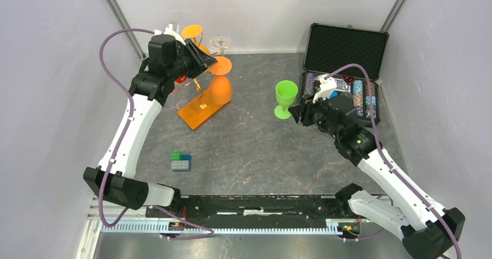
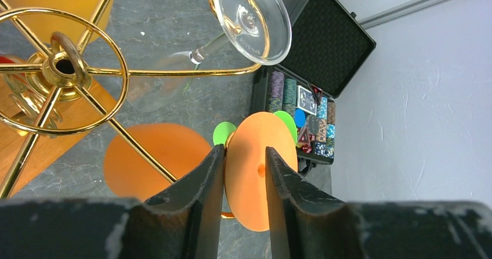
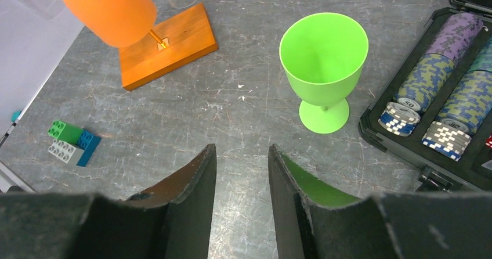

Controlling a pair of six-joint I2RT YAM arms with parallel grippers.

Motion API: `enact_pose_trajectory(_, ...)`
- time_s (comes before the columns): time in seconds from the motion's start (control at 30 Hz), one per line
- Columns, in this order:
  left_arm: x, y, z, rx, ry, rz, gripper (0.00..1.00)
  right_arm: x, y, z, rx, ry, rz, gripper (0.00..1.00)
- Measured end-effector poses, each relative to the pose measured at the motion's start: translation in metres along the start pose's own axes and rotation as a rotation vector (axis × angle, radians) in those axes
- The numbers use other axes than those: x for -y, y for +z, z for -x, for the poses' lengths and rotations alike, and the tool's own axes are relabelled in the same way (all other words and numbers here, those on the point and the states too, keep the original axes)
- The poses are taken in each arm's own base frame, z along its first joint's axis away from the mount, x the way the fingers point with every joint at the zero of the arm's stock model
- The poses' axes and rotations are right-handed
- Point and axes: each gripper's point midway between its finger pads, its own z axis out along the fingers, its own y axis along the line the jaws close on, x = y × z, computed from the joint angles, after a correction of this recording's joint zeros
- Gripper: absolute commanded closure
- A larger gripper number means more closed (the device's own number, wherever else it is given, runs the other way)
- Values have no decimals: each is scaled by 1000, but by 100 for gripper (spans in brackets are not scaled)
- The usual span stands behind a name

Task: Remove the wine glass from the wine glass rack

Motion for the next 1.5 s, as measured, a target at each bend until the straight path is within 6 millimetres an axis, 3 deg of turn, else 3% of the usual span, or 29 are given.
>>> enact_pose_trajectory(0.4,-2,-1,-3,-48,-81,-20,97,9,2,-5,9,23,-45,56)
enact_pose_trajectory(0.6,-1,-2,-3,-59,-124,-36,98,12,2,-6,20,35,-58,55)
enact_pose_trajectory(1.0,41,-28,10,-20,-221,-228,98,12,2,-3,35,45,-65,55)
enact_pose_trajectory(1.33,25,-19,4,-30,-269,-203,98,14,3,-6,30,49,-73,55)
enact_pose_trajectory(1.5,22,-27,4,-22,-284,-209,98,14,3,-7,29,52,-74,55)
